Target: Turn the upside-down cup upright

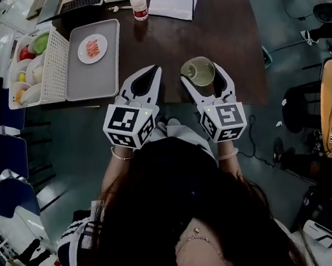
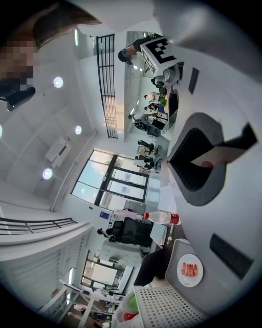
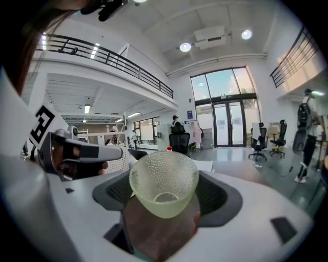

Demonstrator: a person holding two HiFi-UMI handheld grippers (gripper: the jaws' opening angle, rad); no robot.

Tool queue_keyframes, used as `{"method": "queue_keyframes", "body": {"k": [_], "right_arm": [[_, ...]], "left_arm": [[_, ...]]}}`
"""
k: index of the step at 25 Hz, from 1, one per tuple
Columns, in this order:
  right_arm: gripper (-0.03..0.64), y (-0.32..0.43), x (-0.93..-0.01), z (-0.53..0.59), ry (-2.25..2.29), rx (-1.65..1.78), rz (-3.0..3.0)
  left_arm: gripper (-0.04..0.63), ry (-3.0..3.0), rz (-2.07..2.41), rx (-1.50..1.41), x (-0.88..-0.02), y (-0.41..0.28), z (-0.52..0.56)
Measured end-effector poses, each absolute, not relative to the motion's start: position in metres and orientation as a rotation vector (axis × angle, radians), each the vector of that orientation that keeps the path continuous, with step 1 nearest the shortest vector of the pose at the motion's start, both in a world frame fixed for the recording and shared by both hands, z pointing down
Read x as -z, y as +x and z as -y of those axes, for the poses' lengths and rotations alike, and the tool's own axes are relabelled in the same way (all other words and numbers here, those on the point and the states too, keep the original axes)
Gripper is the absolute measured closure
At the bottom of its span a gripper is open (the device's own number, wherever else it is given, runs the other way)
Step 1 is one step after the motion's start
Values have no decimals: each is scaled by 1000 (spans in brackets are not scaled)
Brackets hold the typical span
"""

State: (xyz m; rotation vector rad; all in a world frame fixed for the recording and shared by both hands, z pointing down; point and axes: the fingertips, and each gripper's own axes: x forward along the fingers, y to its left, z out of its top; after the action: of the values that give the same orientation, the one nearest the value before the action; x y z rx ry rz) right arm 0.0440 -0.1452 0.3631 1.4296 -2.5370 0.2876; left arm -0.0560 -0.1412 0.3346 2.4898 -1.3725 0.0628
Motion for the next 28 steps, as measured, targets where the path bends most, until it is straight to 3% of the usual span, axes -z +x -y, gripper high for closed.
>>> {"method": "queue_keyframes", "body": {"k": [7,28], "right_arm": [[244,47,-354,143,1449,-397,2620],[244,60,-346,147,1255,-1575,3014]], "left_arm": [[597,2500,1374,-44,-330,-55,140],[597,2499,1302,38,-326,-63,140]]}}
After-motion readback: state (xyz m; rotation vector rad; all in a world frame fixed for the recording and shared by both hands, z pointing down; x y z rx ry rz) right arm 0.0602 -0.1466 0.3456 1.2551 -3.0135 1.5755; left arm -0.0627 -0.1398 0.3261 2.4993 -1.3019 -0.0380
